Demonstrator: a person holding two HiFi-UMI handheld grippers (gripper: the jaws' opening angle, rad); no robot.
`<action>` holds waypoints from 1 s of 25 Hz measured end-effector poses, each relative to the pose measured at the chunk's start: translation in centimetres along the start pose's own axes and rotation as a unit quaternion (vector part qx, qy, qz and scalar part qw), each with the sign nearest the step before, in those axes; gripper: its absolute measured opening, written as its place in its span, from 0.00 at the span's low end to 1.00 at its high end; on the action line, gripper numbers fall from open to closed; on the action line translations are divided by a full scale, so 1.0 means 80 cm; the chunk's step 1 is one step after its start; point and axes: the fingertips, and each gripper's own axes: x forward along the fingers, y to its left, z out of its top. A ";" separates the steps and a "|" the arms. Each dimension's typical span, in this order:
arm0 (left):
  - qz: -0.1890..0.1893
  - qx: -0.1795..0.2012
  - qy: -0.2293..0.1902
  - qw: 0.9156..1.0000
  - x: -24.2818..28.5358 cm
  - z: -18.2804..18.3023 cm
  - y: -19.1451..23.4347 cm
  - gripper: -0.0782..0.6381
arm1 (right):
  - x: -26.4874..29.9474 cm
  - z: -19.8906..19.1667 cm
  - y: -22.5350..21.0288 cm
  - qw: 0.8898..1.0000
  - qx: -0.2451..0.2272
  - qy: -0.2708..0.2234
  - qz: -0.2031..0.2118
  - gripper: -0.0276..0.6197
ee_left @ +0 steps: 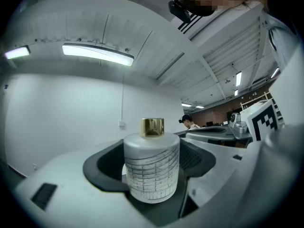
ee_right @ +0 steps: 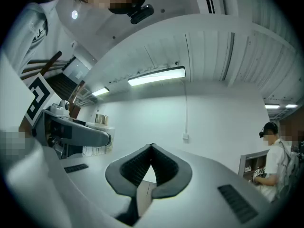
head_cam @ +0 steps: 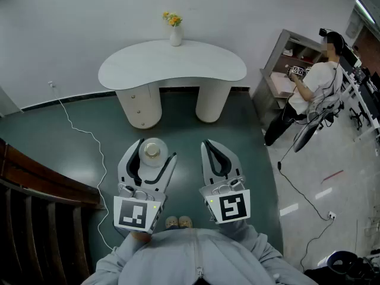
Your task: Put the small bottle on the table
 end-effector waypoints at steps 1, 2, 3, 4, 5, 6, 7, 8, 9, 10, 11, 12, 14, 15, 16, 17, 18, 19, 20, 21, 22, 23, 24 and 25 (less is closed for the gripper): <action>0.003 -0.001 -0.002 1.000 0.001 0.001 0.002 0.57 | 0.002 0.000 0.000 1.000 -0.002 -0.001 0.000 0.08; 0.006 -0.002 -0.004 1.000 0.003 0.001 0.005 0.57 | 0.004 0.000 0.001 1.000 -0.003 -0.002 -0.001 0.08; 0.009 -0.003 -0.006 1.000 0.004 0.001 0.008 0.57 | 0.006 0.000 0.001 1.000 -0.004 -0.002 -0.002 0.08; 0.012 -0.004 -0.006 1.000 0.005 0.001 0.011 0.57 | 0.008 -0.001 0.002 1.000 -0.005 -0.001 -0.003 0.08; 0.012 -0.002 -0.003 1.000 0.005 -0.001 0.014 0.57 | 0.011 -0.002 0.004 1.000 -0.006 0.000 -0.005 0.08; 0.013 0.000 0.001 1.000 0.006 -0.002 0.017 0.57 | 0.014 -0.002 0.005 1.000 -0.007 0.001 -0.006 0.08; 0.014 0.001 0.003 1.000 0.007 -0.004 0.021 0.57 | 0.016 -0.003 0.006 1.000 -0.007 0.001 -0.007 0.08; 0.015 0.001 0.004 1.000 0.008 -0.005 0.024 0.57 | 0.018 -0.003 0.007 1.000 -0.006 0.002 -0.008 0.08; 0.017 0.002 0.004 1.000 0.009 -0.006 0.027 0.57 | 0.020 -0.003 0.008 1.000 -0.005 0.003 -0.009 0.08; 0.017 0.003 0.003 1.000 0.009 -0.007 0.030 0.57 | 0.022 -0.004 0.010 1.000 -0.004 0.003 -0.010 0.08; 0.018 0.005 0.003 1.000 0.009 -0.008 0.033 0.57 | 0.024 -0.004 0.012 1.000 -0.004 0.003 -0.012 0.08; 0.017 0.006 0.002 1.000 0.009 -0.009 0.037 0.57 | 0.027 -0.003 0.014 1.000 -0.004 0.003 -0.014 0.08; 0.016 0.005 -0.001 1.000 0.010 -0.011 0.044 0.57 | 0.034 -0.002 0.019 1.000 -0.007 0.001 -0.018 0.08; 0.016 0.003 -0.005 1.000 0.011 -0.010 0.048 0.57 | 0.037 -0.001 0.021 1.000 -0.007 0.000 -0.021 0.08; 0.016 0.001 -0.008 1.000 0.011 -0.010 0.051 0.57 | 0.039 0.000 0.023 1.000 -0.007 -0.001 -0.024 0.08; 0.014 0.003 -0.006 1.000 0.011 -0.010 0.054 0.57 | 0.041 0.000 0.024 1.000 -0.009 0.000 -0.027 0.08; 0.012 0.005 -0.004 1.000 0.011 -0.010 0.057 0.57 | 0.042 -0.002 0.024 0.999 -0.013 0.005 -0.030 0.08; 0.011 0.005 -0.006 1.000 0.012 -0.010 0.060 0.57 | 0.042 -0.005 0.024 0.999 -0.019 0.013 -0.033 0.08; 0.008 0.003 -0.011 1.000 0.012 -0.010 0.062 0.57 | 0.041 -0.008 0.025 0.999 -0.024 0.020 -0.037 0.08; 0.005 0.001 -0.014 1.000 0.011 -0.011 0.063 0.57 | 0.042 -0.009 0.028 0.999 -0.023 0.018 -0.039 0.08; 0.001 0.001 -0.012 1.000 0.011 -0.014 0.065 0.57 | 0.042 -0.009 0.031 0.999 -0.017 0.012 -0.041 0.08; -0.001 0.002 -0.007 1.000 0.011 -0.018 0.066 0.57 | 0.044 -0.009 0.034 0.999 -0.009 0.008 -0.043 0.08; -0.003 0.002 -0.003 1.000 0.012 -0.021 0.068 0.57 | 0.045 -0.011 0.035 0.999 -0.004 0.008 -0.044 0.08; -0.005 0.001 -0.001 1.000 0.015 -0.023 0.069 0.57 | 0.047 -0.015 0.035 0.999 -0.006 0.011 -0.045 0.08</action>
